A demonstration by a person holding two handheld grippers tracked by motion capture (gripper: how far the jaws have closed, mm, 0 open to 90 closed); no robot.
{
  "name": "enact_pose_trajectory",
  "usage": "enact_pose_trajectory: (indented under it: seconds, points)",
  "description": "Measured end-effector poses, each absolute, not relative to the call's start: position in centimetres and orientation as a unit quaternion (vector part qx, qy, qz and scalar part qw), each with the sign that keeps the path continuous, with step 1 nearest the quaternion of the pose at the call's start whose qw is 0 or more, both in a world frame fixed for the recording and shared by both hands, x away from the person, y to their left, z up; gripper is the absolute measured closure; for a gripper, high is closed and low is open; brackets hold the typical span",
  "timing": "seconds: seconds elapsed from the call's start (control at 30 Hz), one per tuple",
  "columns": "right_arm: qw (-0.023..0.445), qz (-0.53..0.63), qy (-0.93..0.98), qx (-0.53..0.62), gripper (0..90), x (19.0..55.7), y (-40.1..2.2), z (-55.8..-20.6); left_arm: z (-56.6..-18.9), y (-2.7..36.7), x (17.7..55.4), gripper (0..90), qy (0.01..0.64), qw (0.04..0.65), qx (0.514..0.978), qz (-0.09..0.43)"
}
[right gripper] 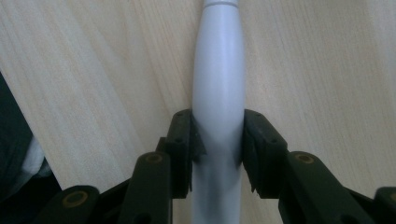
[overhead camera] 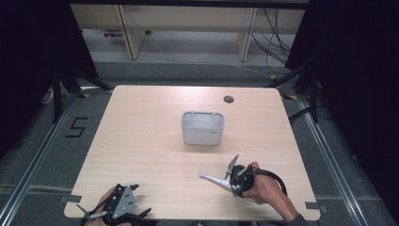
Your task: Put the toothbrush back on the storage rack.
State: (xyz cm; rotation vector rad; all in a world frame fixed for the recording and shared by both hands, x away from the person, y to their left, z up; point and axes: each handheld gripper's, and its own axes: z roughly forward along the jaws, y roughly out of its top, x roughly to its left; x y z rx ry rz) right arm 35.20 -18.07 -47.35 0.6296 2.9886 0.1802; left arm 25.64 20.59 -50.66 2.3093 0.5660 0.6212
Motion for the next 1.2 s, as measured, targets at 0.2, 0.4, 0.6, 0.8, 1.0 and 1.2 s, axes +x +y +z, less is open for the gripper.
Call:
enact_pose_trajectory:
  seconds: [0.2, 0.4, 0.6, 0.8, 1.0, 1.2]
  points:
    - [0.042, 0.032, 0.981, 0.189, 66.0, 35.7, -17.6, -47.3, -50.6, 20.6, 25.6, 15.0, 0.217, 0.336, 0.885, 0.237]
    - [0.036, 0.013, 0.979, 0.199, 66.2, 35.8, -17.2, -47.3, -50.6, 20.6, 25.6, 15.0, 0.217, 0.336, 0.885, 0.238]
    - [0.034, -0.013, 0.979, 0.200, 66.4, 35.8, -16.5, -47.4, -50.6, 20.6, 25.6, 15.0, 0.217, 0.336, 0.885, 0.237]
    - [0.043, -0.016, 0.981, 0.190, 66.6, 35.7, -16.3, -47.5, -50.6, 20.6, 25.6, 15.0, 0.214, 0.336, 0.886, 0.237]
    - [0.041, -0.006, 0.980, 0.196, 66.7, 35.3, -16.4, -47.5, -50.6, 20.6, 25.6, 15.0, 0.215, 0.338, 0.886, 0.232]
    - [0.045, 0.027, 0.979, 0.195, 66.8, 35.1, -17.2, -47.1, -50.5, 20.7, 25.7, 15.0, 0.213, 0.330, 0.887, 0.241]
